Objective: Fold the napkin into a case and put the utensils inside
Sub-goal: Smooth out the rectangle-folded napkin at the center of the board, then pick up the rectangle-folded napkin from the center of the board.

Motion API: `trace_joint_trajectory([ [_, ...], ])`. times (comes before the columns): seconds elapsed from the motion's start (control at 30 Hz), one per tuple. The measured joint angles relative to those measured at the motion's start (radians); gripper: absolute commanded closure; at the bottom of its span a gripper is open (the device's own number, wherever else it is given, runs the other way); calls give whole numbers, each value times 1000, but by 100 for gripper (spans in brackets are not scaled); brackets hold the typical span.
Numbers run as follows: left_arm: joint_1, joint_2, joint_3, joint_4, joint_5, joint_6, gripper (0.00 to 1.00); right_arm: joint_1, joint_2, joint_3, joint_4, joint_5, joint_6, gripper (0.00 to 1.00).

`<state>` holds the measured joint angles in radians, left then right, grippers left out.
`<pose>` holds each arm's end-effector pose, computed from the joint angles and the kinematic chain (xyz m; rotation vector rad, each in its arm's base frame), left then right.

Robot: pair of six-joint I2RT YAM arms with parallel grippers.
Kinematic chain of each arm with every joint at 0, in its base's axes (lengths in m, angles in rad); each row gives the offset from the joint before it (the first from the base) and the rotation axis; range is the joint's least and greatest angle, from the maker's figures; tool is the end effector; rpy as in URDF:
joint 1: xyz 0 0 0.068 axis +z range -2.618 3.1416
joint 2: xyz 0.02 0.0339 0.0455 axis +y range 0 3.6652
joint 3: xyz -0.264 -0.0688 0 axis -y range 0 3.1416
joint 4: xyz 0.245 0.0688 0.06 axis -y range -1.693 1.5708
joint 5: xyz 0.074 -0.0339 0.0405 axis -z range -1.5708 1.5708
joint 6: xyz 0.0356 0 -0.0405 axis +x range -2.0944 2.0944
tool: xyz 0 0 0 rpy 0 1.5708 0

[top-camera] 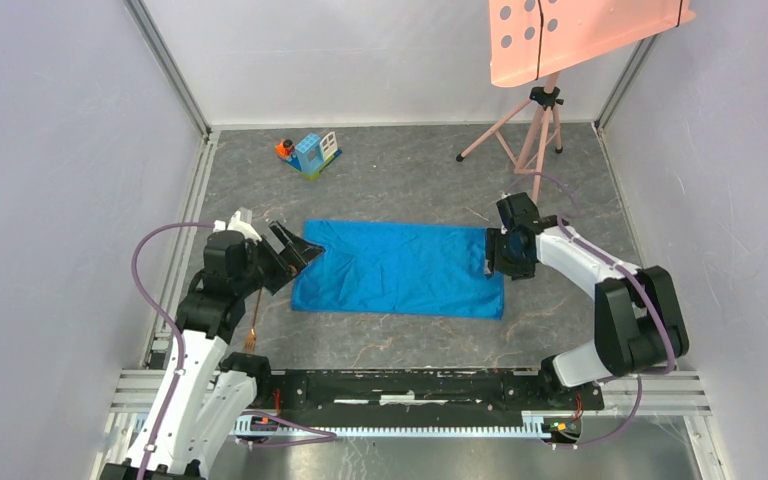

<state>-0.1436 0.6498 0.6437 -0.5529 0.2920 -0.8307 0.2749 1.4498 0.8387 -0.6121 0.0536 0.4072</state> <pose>0.1438 -0.0312 0.2744 -0.5792 2.1576 -0.8668 0.2513 0.0689 0.1811 0.1979 2.7878 0.0935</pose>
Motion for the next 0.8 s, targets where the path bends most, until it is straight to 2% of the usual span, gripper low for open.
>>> trace_joint_trajectory([
  [0.27,0,-31,6,-29,66,50,0,0,126,60,-21,34,-5,40],
  [0.47,0,-23,7,-44,112,75,0,0,163,66,-15,26,-11,49],
  [0.57,0,-13,24,-51,120,82,0,0,169,69,-9,17,-10,61],
  [0.7,0,-8,80,-77,127,102,0,-2,169,56,37,4,-21,96],
  [0.73,0,-9,91,-80,127,105,0,-3,172,53,51,-2,-32,100],
  [0.8,0,-12,110,-87,127,108,0,-3,177,52,72,-9,-58,100],
])
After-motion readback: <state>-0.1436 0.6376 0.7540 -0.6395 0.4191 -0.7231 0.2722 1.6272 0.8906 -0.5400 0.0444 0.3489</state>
